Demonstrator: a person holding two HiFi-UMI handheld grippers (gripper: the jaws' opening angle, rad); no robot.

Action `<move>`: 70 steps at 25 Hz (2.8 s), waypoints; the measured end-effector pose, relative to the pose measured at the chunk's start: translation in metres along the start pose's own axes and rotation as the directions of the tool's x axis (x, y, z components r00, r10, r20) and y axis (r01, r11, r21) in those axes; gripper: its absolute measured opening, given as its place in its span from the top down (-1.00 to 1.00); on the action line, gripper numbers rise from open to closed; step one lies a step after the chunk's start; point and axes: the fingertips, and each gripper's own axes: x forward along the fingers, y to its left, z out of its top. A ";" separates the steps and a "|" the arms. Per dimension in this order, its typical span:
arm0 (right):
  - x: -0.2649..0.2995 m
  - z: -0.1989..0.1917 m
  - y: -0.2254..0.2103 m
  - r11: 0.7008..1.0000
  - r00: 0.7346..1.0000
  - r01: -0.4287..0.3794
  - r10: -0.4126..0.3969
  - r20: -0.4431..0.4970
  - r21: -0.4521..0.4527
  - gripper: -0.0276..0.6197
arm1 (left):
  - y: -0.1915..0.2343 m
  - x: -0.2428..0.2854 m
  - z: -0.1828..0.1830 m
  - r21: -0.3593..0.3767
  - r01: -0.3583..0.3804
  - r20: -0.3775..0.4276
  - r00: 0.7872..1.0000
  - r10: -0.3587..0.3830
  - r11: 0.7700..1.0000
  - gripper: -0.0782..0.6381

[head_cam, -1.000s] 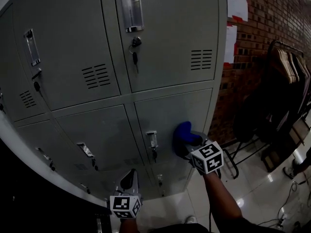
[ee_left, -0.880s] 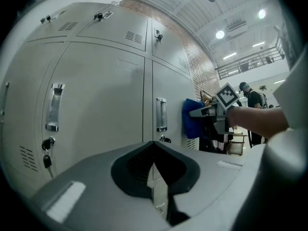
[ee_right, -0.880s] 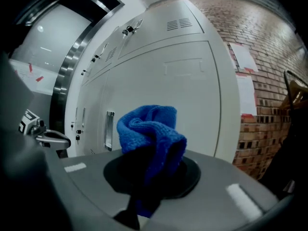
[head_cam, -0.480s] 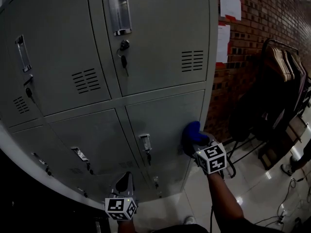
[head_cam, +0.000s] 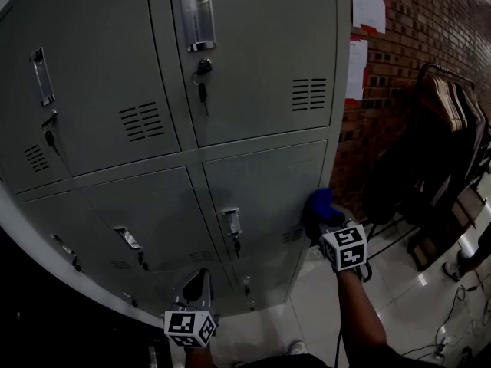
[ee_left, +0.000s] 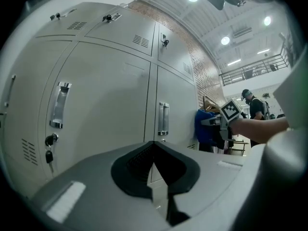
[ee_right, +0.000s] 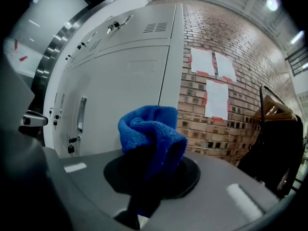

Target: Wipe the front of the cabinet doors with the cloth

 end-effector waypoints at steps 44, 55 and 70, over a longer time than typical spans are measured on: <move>0.042 -0.025 0.198 0.959 0.965 -0.262 0.262 -0.017 -0.111 0.74 | 0.005 0.003 -0.013 -0.015 0.000 -0.022 1.000 0.000 1.000 0.74; 0.033 -0.042 0.133 0.986 0.991 -0.130 0.128 -0.031 -0.105 0.73 | -0.001 0.009 -0.021 -0.016 0.011 -0.041 0.999 -0.011 1.000 0.74; 0.023 -0.068 0.049 0.997 0.996 0.034 -0.039 -0.081 -0.066 0.72 | -0.019 0.025 -0.025 -0.019 0.047 -0.044 0.998 -0.048 0.999 0.74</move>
